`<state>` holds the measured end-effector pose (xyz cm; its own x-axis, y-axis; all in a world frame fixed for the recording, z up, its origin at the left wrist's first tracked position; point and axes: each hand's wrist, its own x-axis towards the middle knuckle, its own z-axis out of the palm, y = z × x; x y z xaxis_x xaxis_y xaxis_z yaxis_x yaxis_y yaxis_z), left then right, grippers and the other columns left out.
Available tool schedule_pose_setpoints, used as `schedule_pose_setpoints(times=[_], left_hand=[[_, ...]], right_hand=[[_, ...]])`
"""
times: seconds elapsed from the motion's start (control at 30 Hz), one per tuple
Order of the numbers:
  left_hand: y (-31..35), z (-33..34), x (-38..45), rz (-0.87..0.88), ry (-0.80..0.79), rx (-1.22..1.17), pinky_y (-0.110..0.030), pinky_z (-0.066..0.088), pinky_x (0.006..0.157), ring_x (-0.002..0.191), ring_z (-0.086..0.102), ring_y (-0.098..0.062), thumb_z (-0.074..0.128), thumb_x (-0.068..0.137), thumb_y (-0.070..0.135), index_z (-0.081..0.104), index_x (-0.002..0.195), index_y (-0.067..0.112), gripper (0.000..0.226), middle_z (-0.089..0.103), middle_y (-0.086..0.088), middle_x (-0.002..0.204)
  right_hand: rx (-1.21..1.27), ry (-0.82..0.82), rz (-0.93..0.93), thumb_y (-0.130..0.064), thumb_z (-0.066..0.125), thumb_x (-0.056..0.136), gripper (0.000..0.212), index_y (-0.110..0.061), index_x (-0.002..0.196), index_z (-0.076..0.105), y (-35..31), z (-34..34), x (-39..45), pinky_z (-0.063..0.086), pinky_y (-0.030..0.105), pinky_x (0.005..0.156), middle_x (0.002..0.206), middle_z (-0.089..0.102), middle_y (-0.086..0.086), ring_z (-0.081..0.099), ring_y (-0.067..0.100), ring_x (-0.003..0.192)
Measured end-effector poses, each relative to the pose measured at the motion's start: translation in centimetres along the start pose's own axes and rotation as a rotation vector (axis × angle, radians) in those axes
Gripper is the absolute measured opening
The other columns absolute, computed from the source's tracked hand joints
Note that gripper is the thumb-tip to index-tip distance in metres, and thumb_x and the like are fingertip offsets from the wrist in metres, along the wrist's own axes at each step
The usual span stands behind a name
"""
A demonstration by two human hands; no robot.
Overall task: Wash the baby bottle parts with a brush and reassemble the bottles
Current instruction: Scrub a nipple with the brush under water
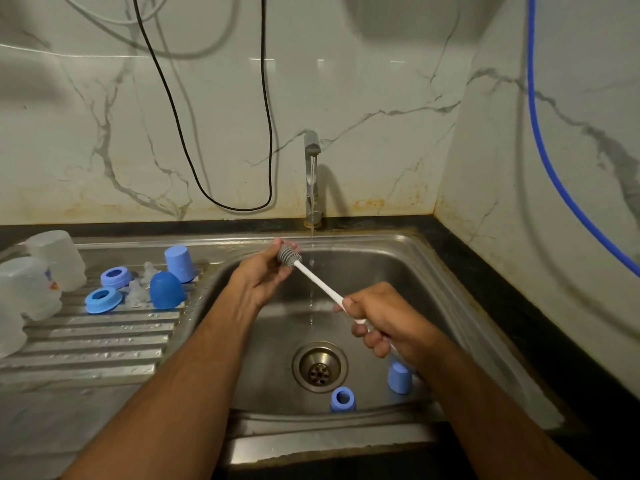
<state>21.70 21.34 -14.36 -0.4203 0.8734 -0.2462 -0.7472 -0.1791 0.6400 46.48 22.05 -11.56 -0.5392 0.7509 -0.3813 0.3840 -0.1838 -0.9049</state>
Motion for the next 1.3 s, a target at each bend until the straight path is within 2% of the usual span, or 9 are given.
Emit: schedule_pose_setpoints(times=[0.17, 0.33, 0.47, 0.6, 0.8, 0.9, 1.1, 1.2, 1.3], left_hand=[[0.1, 1.0, -1.0, -0.001, -0.129, -0.183, -0.040, 0.060, 0.089, 0.108, 0.070, -0.028, 0.068, 0.089, 0.015, 0.065, 0.118, -0.001, 0.034, 0.072, -0.019, 0.114], [-1.0, -0.5, -0.6, -0.089, 0.200, 0.180, -0.040, 0.060, 0.084, 0.101, 0.071, -0.030, 0.070, 0.091, 0.030, 0.066, 0.111, 0.001, 0.035, 0.074, -0.020, 0.107], [-0.5, -0.9, 0.1, -0.106, 0.226, 0.171, -0.035, 0.060, 0.055, 0.091, 0.072, -0.027, 0.073, 0.088, 0.029, 0.067, 0.104, 0.003, 0.031, 0.073, -0.017, 0.104], [-0.1, -0.5, 0.6, -0.026, 0.116, 0.086, -0.034, 0.061, 0.058, 0.090, 0.073, -0.025, 0.067, 0.093, 0.017, 0.067, 0.106, 0.002, 0.020, 0.073, -0.017, 0.100], [0.2, 0.4, -0.6, 0.018, -0.163, -0.179, -0.043, 0.059, 0.092, 0.109, 0.070, -0.029, 0.065, 0.091, 0.014, 0.065, 0.118, -0.001, 0.030, 0.070, -0.019, 0.115], [0.3, 0.4, -0.6, -0.012, -0.121, -0.098, -0.042, 0.061, 0.087, 0.108, 0.071, -0.028, 0.065, 0.093, 0.017, 0.063, 0.125, 0.000, 0.037, 0.069, -0.019, 0.122], [-0.3, -1.2, 0.2, -0.122, 0.200, 0.161, -0.036, 0.060, 0.055, 0.095, 0.072, -0.029, 0.073, 0.088, 0.035, 0.064, 0.121, 0.003, 0.047, 0.073, -0.017, 0.108], [0.0, -0.8, 0.4, -0.083, 0.158, 0.121, -0.034, 0.060, 0.053, 0.087, 0.073, -0.026, 0.068, 0.093, 0.022, 0.062, 0.130, 0.001, 0.043, 0.073, -0.016, 0.099], [0.0, -0.4, 0.0, -0.036, 0.043, 0.050, -0.036, 0.062, 0.066, 0.090, 0.076, -0.025, 0.067, 0.092, 0.016, 0.062, 0.130, 0.001, 0.041, 0.075, -0.017, 0.099]], right_hand=[[0.193, -0.190, 0.083, -0.019, 0.042, 0.104, 0.032, -0.009, 0.122, 0.066, -0.5, -1.3, -0.5, 0.019, 0.022, 0.046, 0.062, 0.041, 0.001, 0.027, 0.008, 0.048], [-0.789, 0.345, -0.317, -0.033, 0.056, 0.100, 0.023, -0.019, 0.103, 0.074, 0.4, 0.1, 0.1, 0.039, 0.025, 0.050, 0.074, 0.063, -0.002, 0.050, 0.004, 0.056], [-1.056, 0.406, -0.518, -0.035, 0.051, 0.102, 0.019, -0.027, 0.097, 0.068, 0.4, 0.2, 0.0, 0.031, 0.020, 0.053, 0.070, 0.052, -0.009, 0.049, 0.006, 0.061], [-0.676, 0.298, -0.374, -0.032, 0.054, 0.101, 0.023, -0.020, 0.099, 0.073, 0.6, 0.4, 0.8, 0.045, 0.026, 0.052, 0.068, 0.060, -0.007, 0.056, 0.007, 0.056], [0.238, -0.266, 0.092, -0.019, 0.042, 0.104, 0.031, -0.008, 0.121, 0.066, -0.3, -1.3, -0.2, 0.020, 0.019, 0.041, 0.061, 0.041, 0.001, 0.027, 0.007, 0.046], [0.143, -0.149, 0.052, -0.021, 0.045, 0.104, 0.029, -0.009, 0.116, 0.068, -0.2, -1.0, 0.1, 0.022, 0.020, 0.042, 0.061, 0.043, 0.001, 0.030, 0.008, 0.046], [-1.026, 0.382, -0.497, -0.037, 0.053, 0.102, 0.023, -0.024, 0.099, 0.071, 1.1, -0.1, 1.0, 0.036, 0.022, 0.054, 0.068, 0.055, -0.008, 0.053, 0.006, 0.062], [-0.875, 0.315, -0.467, -0.034, 0.054, 0.101, 0.023, -0.022, 0.101, 0.073, 0.9, 0.0, 1.1, 0.046, 0.026, 0.056, 0.071, 0.061, -0.007, 0.057, 0.008, 0.061], [-0.132, 0.027, -0.074, -0.024, 0.049, 0.102, 0.025, -0.014, 0.109, 0.071, 0.5, -0.1, 0.9, 0.030, 0.023, 0.041, 0.062, 0.049, -0.002, 0.038, 0.008, 0.045]])
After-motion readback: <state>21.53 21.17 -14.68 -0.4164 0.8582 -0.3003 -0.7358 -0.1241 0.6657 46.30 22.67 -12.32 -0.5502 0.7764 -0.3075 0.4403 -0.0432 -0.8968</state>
